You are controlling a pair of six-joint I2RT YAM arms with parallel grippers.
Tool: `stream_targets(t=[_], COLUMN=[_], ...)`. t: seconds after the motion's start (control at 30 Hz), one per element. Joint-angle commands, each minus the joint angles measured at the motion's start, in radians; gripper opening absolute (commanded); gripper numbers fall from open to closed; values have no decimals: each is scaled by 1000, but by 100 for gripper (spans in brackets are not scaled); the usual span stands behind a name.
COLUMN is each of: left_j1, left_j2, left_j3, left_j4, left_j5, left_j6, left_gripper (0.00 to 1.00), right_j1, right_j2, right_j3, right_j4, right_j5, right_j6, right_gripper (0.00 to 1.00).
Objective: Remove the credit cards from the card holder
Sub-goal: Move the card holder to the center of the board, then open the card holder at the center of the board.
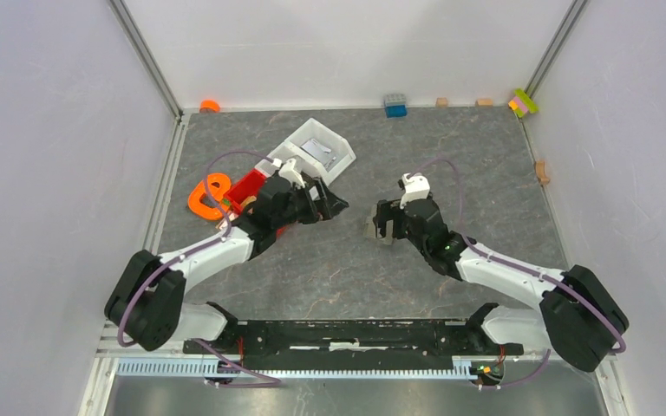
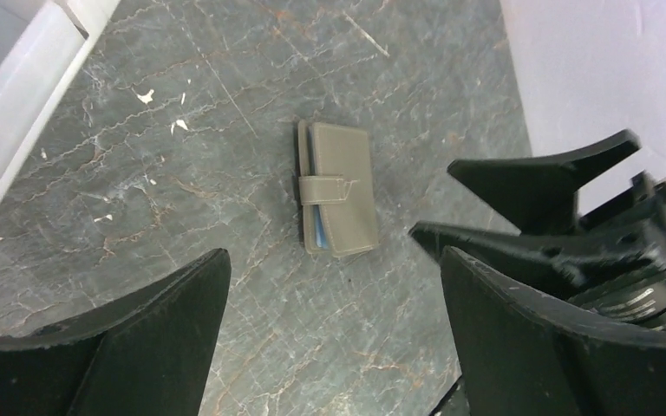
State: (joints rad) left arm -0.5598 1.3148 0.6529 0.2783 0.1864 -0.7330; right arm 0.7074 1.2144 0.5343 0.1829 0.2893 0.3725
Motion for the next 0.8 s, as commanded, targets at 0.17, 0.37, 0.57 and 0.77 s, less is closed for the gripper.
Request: stream_targets(t=[0.17, 0.37, 0.57, 0.77], left_j1=[-18, -29, -57, -82], left_j2=[130, 203, 288, 434], left_j3=[105, 157, 208, 313], left_j4=[-78, -118, -161, -249], left_j5=[57, 89, 96, 105], left_j6=[91, 104, 134, 174], left_gripper=[94, 93, 92, 87], right_j1=[-127, -194, -200, -200], right_j2=[129, 191, 227, 232], right_j3=[21, 9, -6, -27], right_j4=[47, 116, 177, 201], right_j5=[-128, -285, -384, -382], right_j6=[161, 214, 228, 246], right_gripper=[94, 83, 70, 65])
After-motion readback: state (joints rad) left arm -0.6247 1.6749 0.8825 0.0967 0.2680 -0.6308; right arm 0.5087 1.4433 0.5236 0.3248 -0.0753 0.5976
